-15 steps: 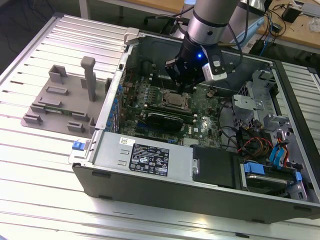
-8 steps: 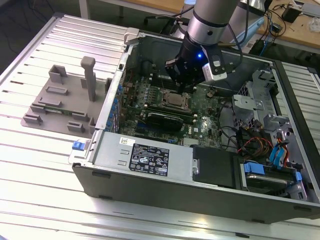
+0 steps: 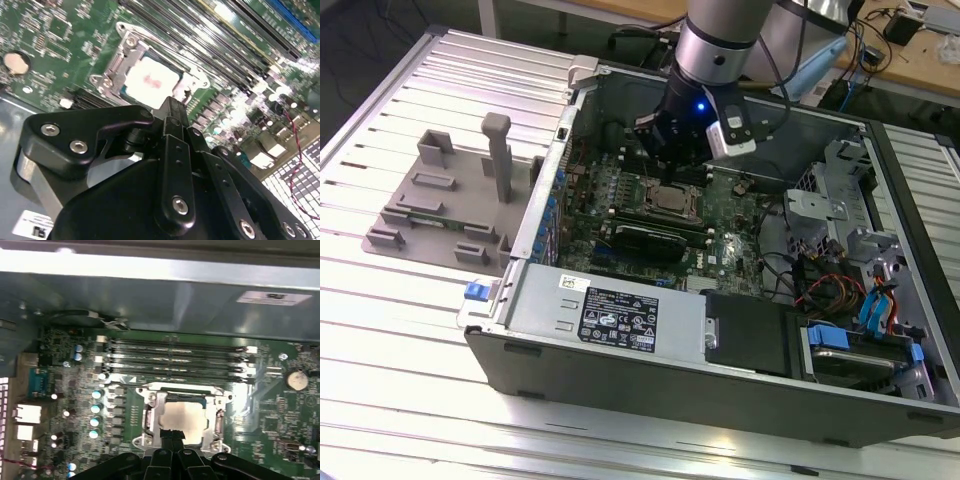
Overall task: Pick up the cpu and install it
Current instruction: 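Install the first cpu locking lever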
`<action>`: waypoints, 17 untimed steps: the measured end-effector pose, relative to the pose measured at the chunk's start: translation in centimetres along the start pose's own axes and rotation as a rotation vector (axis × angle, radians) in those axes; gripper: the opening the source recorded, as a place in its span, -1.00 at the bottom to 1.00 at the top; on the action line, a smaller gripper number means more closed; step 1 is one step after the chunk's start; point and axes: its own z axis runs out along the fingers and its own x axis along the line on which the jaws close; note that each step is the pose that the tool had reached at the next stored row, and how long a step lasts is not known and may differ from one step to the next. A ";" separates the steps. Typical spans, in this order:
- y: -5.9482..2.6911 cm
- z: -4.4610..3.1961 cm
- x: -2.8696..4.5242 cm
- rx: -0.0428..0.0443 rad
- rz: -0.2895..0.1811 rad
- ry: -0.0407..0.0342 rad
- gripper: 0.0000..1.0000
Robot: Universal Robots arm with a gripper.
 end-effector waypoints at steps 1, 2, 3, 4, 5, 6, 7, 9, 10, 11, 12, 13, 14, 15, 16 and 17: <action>0.04 0.01 0.35 0.0000 0.000 -0.0001 -0.79; 0.08 0.02 0.78 0.0001 0.000 -0.0001 -0.79; 0.11 0.03 1.04 0.0001 0.000 -0.0002 -0.79; 0.13 0.04 1.28 0.0000 0.000 -0.0004 -0.79; 0.17 0.05 1.62 0.0000 0.000 -0.0006 -0.79; 0.19 0.06 1.82 0.0000 0.000 -0.0006 -0.79; 0.21 0.06 2.10 0.0000 0.000 -0.0006 -0.79; 0.25 0.08 2.52 0.0000 0.000 -0.0007 -0.79; 0.27 0.08 2.74 0.0000 0.000 -0.0007 -0.79; 0.29 0.09 2.90 0.0001 0.000 -0.0007 -0.79; 0.33 0.10 3.26 0.0001 0.000 -0.0007 -0.79; 0.36 0.11 3.64 0.0001 0.001 -0.0009 -0.79; 0.37 0.12 3.72 -0.0001 0.001 -0.0011 -0.79; 0.38 0.12 3.73 0.0000 0.001 -0.0011 -0.79; 0.37 -0.06 3.75 0.0006 0.001 -0.0009 -0.79; 0.38 -0.38 3.76 0.0012 0.001 -0.0010 -0.79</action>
